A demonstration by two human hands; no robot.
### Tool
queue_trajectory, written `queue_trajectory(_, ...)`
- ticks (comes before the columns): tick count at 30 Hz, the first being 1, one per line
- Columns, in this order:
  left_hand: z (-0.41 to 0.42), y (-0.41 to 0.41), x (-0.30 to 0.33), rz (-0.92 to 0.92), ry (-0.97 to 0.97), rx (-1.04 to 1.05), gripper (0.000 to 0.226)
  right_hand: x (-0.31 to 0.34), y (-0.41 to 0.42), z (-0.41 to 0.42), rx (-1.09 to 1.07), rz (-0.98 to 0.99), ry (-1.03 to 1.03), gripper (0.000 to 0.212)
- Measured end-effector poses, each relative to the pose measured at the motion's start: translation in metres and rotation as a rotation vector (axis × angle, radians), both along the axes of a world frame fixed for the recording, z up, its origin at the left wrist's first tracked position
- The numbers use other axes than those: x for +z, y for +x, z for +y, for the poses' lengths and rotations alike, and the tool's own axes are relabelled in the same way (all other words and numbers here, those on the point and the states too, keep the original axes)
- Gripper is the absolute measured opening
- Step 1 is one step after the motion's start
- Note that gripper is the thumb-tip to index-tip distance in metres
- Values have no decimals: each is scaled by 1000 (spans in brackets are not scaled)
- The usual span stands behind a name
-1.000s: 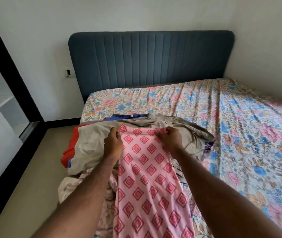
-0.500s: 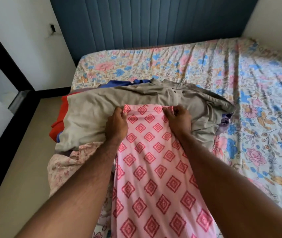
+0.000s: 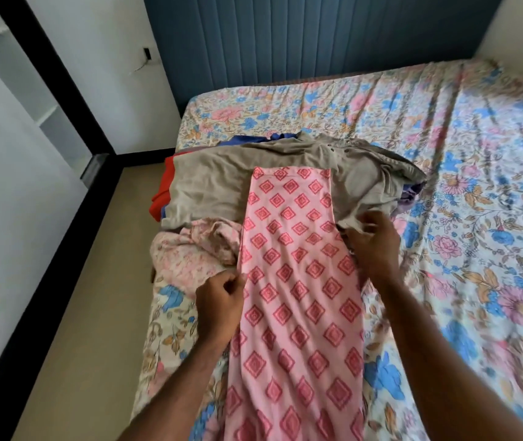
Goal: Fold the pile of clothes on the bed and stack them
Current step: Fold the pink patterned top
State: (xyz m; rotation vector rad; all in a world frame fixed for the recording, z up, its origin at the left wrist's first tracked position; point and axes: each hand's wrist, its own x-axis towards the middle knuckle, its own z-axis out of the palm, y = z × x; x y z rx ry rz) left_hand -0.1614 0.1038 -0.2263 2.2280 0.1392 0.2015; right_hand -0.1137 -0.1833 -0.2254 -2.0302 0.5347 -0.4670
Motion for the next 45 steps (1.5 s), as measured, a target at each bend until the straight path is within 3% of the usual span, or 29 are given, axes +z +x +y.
queue_trajectory(4,1,-37,-6,59,52,26,39,-11,-106,28,-33,6,-21,21)
queue_trajectory(7,-2,-57,-4,130,121,4,19,-20,-162,55,85,124,-57,23)
queue_trajectory(9,1,-61,-4,157,-12,54,14,-26,-179,63,116,149,-100,20)
queue_trajectory(12,10,-74,8,258,-178,138,19,-28,-195,68,102,169,11,22)
queue_trajectory(15,13,-88,16,390,-158,18,35,-25,-208,76,156,172,31,27)
queue_trajectory(18,13,-107,12,468,-129,-79,31,-22,-222,78,197,170,47,32)
queue_trajectory(21,20,-125,18,591,-340,-83,20,-20,-231,77,206,150,87,32)
queue_trajectory(23,27,-139,23,663,-482,-118,25,-18,-238,76,183,134,143,31)
queue_trajectory(26,40,-154,28,702,-456,-302,25,-13,-245,78,176,130,157,33)
queue_trajectory(34,50,-202,17,534,-400,-347,12,1,-281,97,229,-37,-95,35)
queue_trajectory(39,59,-222,6,525,-207,-452,54,3,-320,99,553,86,-365,14)
queue_trajectory(45,92,-232,-5,529,-140,-404,69,-2,-361,91,885,203,-621,49)
